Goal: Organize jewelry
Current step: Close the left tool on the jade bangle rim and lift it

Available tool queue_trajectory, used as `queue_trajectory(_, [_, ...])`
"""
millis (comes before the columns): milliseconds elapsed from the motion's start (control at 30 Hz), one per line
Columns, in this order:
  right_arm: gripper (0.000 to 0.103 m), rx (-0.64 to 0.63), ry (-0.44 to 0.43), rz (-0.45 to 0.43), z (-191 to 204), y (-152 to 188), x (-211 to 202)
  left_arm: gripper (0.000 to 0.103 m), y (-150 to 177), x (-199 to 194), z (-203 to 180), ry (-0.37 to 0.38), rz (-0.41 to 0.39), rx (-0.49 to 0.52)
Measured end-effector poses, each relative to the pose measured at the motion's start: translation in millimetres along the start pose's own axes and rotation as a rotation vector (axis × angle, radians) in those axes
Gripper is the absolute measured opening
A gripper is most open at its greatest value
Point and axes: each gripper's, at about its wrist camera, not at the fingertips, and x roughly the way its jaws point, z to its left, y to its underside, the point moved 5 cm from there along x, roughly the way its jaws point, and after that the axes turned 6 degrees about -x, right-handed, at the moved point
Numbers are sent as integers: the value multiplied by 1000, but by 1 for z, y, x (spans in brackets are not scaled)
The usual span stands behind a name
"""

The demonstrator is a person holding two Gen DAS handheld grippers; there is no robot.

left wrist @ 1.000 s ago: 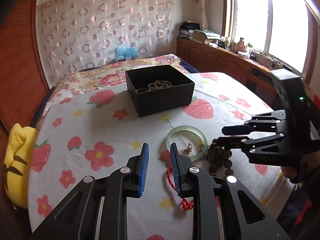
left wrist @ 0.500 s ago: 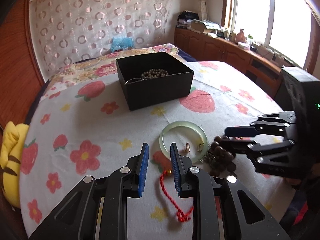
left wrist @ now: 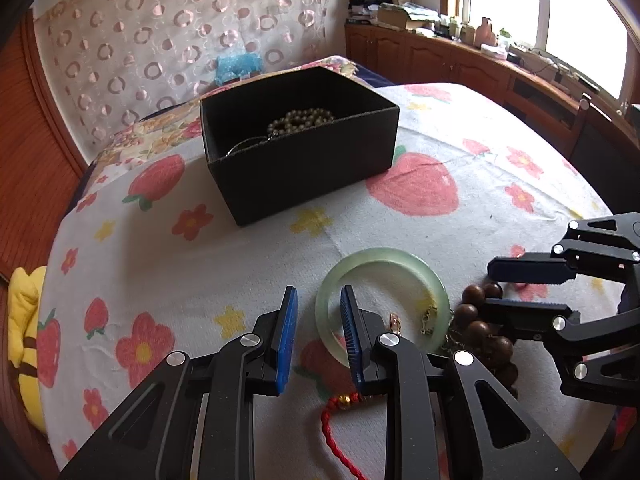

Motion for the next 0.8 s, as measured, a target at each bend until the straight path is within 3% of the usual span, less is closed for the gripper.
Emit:
queue_trajectory(100, [28,0,0,0,0,0,0,20,-4,2,-2,-1,5,7])
queue_trajectory(167, [28,0,-1,0,0,0,0,9,-5,3,-5,18,1,12])
queue_trajectory(233, [28,0,0,0,0,0,0,7,-4,3,-5,11,-9,6])
queue_trajectory(800, [28,0,0,0,1,0,1,6,-14,-72,15,-12,-229,-87])
